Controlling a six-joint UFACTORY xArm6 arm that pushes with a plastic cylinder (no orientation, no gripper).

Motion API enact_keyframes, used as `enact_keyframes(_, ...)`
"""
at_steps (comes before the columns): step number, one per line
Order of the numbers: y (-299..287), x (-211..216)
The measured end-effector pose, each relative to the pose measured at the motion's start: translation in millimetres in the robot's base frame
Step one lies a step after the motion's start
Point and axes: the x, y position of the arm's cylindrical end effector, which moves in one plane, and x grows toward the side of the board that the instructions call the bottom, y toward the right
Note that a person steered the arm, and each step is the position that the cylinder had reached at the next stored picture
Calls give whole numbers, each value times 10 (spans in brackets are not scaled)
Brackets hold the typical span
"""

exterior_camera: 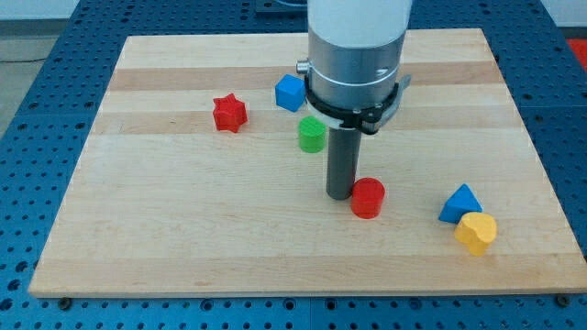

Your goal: Move the red circle left to the yellow heart

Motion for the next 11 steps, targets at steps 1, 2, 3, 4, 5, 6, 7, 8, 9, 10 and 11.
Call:
enact_keyframes(1, 237, 0)
enact_keyframes(2, 427, 1)
enact_keyframes(3, 548, 58)
enact_keyframes(4, 605, 183)
enact_keyframes(5, 644, 234)
enact_keyframes(6, 506, 281)
enact_keyframes(7, 342, 453)
enact_keyframes(8, 370, 581)
enact_keyframes(9, 430, 587)
enact_keyframes(10, 498, 587)
enact_keyframes(11, 573, 587)
